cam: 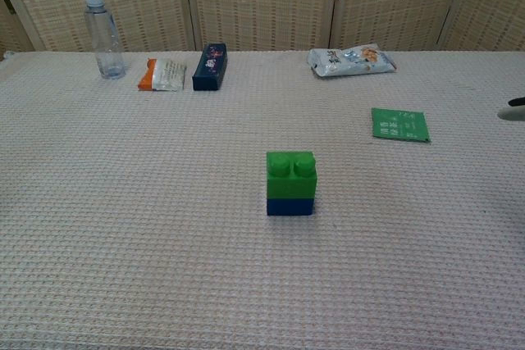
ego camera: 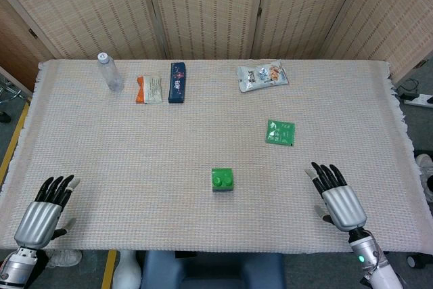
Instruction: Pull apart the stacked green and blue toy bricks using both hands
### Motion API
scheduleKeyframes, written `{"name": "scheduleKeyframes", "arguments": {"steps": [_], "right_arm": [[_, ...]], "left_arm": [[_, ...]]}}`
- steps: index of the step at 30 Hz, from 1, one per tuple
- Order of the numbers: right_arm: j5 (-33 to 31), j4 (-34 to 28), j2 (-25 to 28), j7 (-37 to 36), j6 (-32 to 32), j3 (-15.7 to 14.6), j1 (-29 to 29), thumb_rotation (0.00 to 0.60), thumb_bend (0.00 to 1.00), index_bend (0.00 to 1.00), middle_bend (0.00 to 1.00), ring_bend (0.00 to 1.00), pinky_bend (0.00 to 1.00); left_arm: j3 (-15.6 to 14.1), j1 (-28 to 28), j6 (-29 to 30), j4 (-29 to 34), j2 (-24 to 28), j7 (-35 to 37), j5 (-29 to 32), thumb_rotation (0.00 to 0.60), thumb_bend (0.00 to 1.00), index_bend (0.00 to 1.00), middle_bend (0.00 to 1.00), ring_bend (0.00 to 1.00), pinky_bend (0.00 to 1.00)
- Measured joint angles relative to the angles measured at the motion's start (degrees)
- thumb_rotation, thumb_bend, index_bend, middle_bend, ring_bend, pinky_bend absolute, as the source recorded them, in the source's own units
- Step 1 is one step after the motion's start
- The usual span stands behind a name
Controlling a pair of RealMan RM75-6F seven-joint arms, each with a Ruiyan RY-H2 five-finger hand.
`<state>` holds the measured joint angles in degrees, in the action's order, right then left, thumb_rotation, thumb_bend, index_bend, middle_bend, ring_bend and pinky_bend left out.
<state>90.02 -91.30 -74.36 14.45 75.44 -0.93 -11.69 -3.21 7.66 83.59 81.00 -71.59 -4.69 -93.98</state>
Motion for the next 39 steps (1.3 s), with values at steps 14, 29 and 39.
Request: {"name": "scheduleKeyframes", "arguments": {"steps": [14,29,39], "right_arm": [[2.4,-1.4,2.0,-2.0,3.8,-1.0,1.6,0.6,0.36,0.0,0.0,0.0,0.0],[5.2,-2.0,2.6,-2.9,4.6,-1.8,1.9,0.6,0.36,0.0,0.0,0.0,0.0],[9.0,-2.8,4.0,-5.3,7.7,-2.7,2.6,0.6,0.36,0.0,0.0,0.0,0.0]], "left_arm": [[-1.3,1.2,-0.3,0.2,-0.9,1.5,-3.7,0.6,0.32,0.04,0.09,0.0,0.01],[-1.0,8.4,-8.2,8.9,0.6,11.1,-4.6,0.6,0.32,0.08,0.22,0.06,0.05],[2.9,11.4,-13.4,15.2,-5.6,7.7,2.4,0.6,0.32,0.06,0.24,0.08,0.05]]}}
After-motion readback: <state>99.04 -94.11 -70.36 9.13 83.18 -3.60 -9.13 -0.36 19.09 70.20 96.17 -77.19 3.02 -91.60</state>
